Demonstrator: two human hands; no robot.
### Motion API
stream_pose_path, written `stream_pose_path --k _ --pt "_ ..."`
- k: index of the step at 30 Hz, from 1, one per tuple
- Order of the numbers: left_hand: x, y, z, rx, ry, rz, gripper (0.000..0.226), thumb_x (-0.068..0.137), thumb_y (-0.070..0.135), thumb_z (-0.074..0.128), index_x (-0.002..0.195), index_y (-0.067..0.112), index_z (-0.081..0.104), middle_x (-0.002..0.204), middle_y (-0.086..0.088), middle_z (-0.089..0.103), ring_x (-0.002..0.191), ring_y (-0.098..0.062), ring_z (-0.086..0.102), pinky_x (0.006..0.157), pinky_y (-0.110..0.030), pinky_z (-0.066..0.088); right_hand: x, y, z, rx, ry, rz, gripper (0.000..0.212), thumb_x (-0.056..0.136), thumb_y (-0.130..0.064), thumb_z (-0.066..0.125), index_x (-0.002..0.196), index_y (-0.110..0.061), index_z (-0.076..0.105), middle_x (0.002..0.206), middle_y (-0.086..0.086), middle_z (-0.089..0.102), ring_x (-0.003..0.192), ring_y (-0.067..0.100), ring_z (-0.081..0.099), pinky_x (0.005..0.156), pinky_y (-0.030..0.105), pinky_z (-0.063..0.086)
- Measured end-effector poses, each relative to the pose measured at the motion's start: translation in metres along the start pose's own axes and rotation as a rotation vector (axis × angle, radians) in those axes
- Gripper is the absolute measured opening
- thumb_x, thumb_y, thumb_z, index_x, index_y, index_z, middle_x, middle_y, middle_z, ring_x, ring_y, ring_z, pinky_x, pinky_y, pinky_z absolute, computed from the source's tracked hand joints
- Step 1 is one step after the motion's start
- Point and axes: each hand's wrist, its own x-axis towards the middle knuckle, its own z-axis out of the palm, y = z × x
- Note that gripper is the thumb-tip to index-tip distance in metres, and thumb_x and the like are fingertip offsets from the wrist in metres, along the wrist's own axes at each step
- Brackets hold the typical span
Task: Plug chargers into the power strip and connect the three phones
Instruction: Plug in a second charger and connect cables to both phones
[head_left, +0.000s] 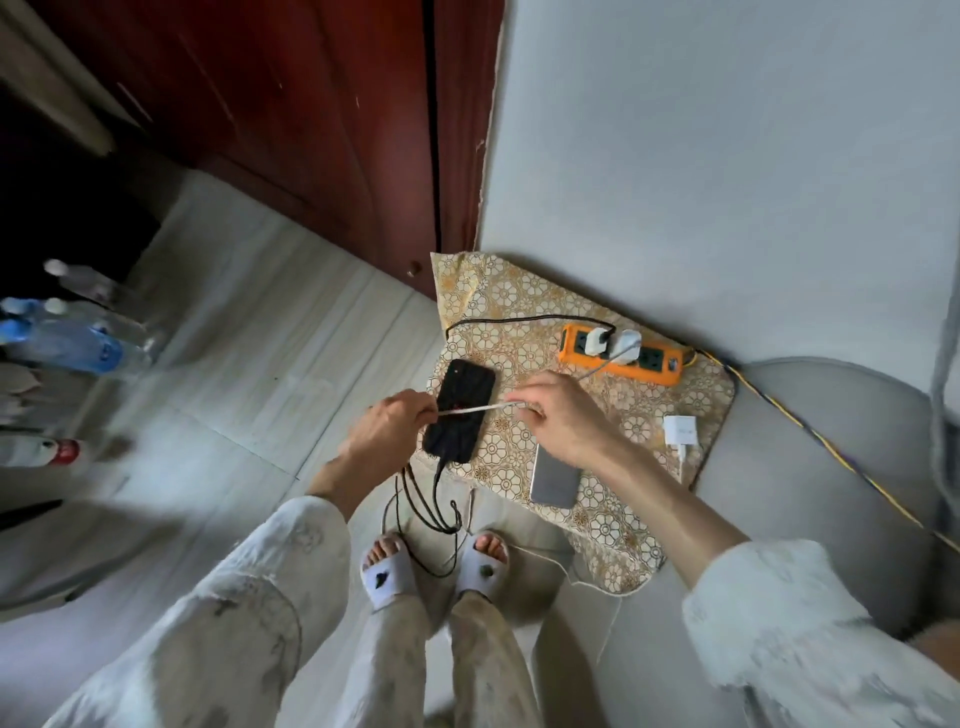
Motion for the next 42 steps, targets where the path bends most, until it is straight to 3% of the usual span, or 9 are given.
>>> stream_pose_path --k 3,6,13,19,23,29,32,37,42 --pt "0.005 -0.019 -0.004 0.000 -0.005 -0.047 0.016 0.094 0.016 0.046 0.092 0.006 0.059 0.093 -0.014 0.068 0.072 -0.026 0.057 0.065 -0.036 0.045 -0.004 -0.004 0.014 0.005 0.183 -0.002 0.043 0.089 -0.017 0.055 0.131 -0.015 0.047 0.141 0.006 0.042 0.129 0.019 0.037 0.108 0.028 0.026" --pt "0.011 -0.045 -0.001 0.035 0.008 -0.031 0.012 0.094 0.015 0.046 0.095 0.010 0.056 0.098 -0.012 0.064 0.075 -0.022 0.054 0.065 -0.032 0.041 -0.002 -0.002 0.033 0.006 0.344 -0.038 0.032 0.088 -0.017 0.057 0.119 -0.011 0.056 0.126 0.005 0.054 0.116 0.018 0.048 0.100 0.024 0.033" --pt "0.035 -0.078 0.020 0.092 -0.003 0.036 0.015 0.090 0.011 0.050 0.099 0.010 0.062 0.104 -0.010 0.064 0.088 -0.026 0.061 0.083 -0.038 0.047 0.031 -0.003 0.094 0.006 0.073 -0.008 0.037 0.093 -0.026 0.050 0.126 -0.010 0.053 0.123 0.008 0.061 0.109 0.021 0.057 0.093 0.030 0.044" --pt "0.038 -0.102 0.027 -0.065 0.185 0.174 0.013 0.086 0.013 0.058 0.093 0.009 0.068 0.095 -0.009 0.069 0.083 -0.024 0.064 0.077 -0.026 0.044 0.078 -0.035 0.107 1.294 0.104 0.468 0.028 0.093 -0.026 0.050 0.112 -0.005 0.053 0.110 0.014 0.062 0.098 0.027 0.062 0.085 0.036 0.054" --pt "0.038 -0.142 0.040 0.026 -0.055 0.045 0.019 0.089 0.018 0.054 0.102 0.008 0.063 0.107 -0.012 0.063 0.096 -0.029 0.060 0.079 -0.030 0.042 0.088 -0.039 0.111 1.501 0.212 0.450 0.019 0.095 -0.008 0.042 0.083 -0.003 0.055 0.086 0.013 0.062 0.085 0.026 0.062 0.078 0.031 0.055" --pt "0.050 -0.190 0.039 0.025 -0.173 -0.059 0.024 0.093 0.018 0.047 0.108 0.007 0.062 0.115 -0.012 0.060 0.102 -0.032 0.058 0.089 -0.042 0.045 0.097 -0.035 0.114 1.718 0.257 0.526 0.022 0.096 -0.008 0.039 0.080 -0.003 0.054 0.080 0.013 0.061 0.079 0.024 0.062 0.069 0.029 0.053" --pt "0.057 -0.200 0.048 -0.038 -0.111 -0.121 0.023 0.093 0.016 0.048 0.104 0.006 0.065 0.111 -0.014 0.063 0.100 -0.033 0.059 0.086 -0.040 0.046 0.100 -0.036 0.127 1.501 0.271 0.441 0.020 0.096 -0.019 0.042 0.090 -0.007 0.057 0.087 0.011 0.064 0.085 0.022 0.064 0.075 0.029 0.055" --pt "0.065 -0.216 0.058 -0.180 0.087 -0.280 0.021 0.090 0.014 0.053 0.099 0.005 0.068 0.105 -0.017 0.066 0.098 -0.035 0.060 0.084 -0.036 0.044 0.109 -0.030 0.165 0.216 0.127 0.015 0.021 0.090 -0.017 0.054 0.106 -0.008 0.065 0.109 0.006 0.067 0.100 0.016 0.061 0.090 0.020 0.044" --pt "0.070 -0.225 0.066 -0.149 0.071 -0.200 0.020 0.090 0.018 0.051 0.099 0.010 0.067 0.104 -0.015 0.064 0.094 -0.035 0.061 0.082 -0.038 0.047 0.134 -0.024 0.189 -0.469 -0.073 -0.422 0.026 0.079 -0.016 0.066 0.102 -0.004 0.067 0.105 0.012 0.068 0.109 0.030 0.059 0.105 0.042 0.037"
